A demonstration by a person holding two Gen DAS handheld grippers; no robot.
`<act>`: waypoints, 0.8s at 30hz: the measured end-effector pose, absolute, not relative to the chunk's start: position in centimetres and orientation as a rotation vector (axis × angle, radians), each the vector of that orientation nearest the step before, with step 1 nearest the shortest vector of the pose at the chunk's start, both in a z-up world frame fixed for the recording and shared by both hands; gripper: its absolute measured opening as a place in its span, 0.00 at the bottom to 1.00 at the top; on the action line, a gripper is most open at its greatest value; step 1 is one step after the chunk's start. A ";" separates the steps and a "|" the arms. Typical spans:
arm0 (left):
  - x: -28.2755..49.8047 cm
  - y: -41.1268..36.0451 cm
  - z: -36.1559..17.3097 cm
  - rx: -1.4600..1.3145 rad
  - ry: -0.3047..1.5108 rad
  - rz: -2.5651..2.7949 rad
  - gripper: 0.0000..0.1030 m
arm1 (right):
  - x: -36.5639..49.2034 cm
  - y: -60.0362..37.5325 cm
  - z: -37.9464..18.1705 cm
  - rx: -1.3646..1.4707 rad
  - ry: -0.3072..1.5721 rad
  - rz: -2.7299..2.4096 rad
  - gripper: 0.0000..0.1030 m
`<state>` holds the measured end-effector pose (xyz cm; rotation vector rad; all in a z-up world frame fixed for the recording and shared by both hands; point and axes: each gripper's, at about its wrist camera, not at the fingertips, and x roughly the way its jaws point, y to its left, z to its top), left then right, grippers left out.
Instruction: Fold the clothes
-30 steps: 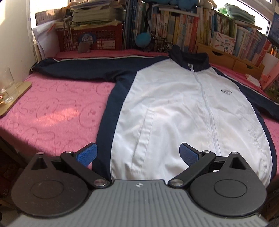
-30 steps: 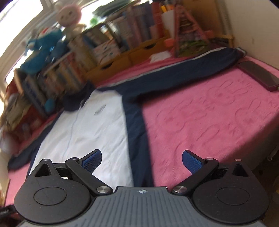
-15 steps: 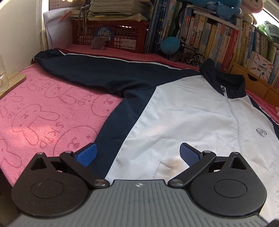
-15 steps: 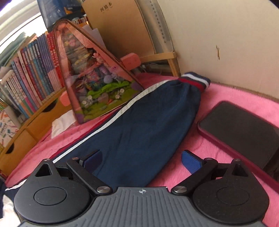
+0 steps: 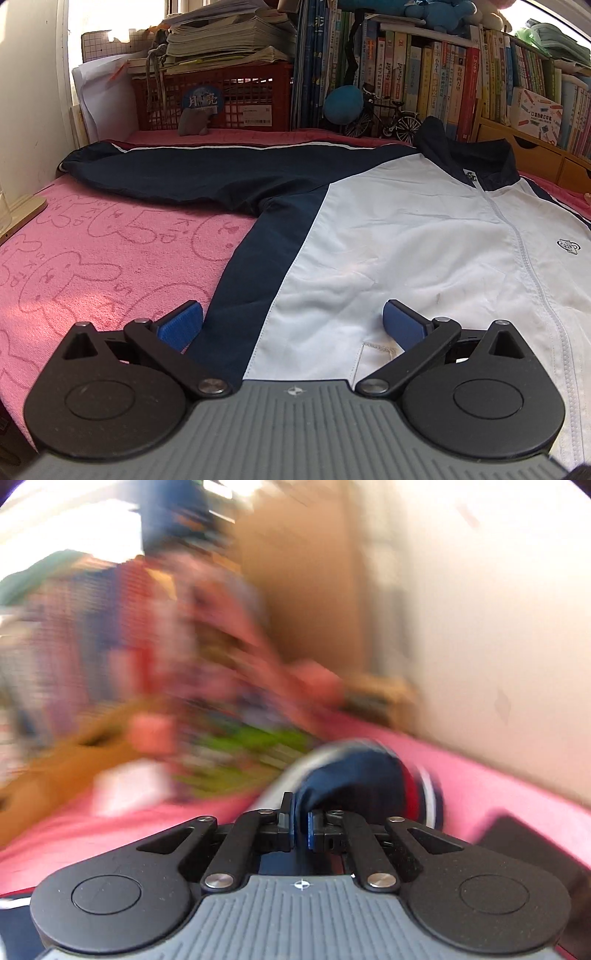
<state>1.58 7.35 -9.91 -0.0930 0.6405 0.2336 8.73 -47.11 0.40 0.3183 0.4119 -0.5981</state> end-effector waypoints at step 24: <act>5.0 9.6 -4.9 -0.551 0.610 0.084 1.00 | 1.6 -21.8 -1.4 -0.269 0.588 0.233 0.90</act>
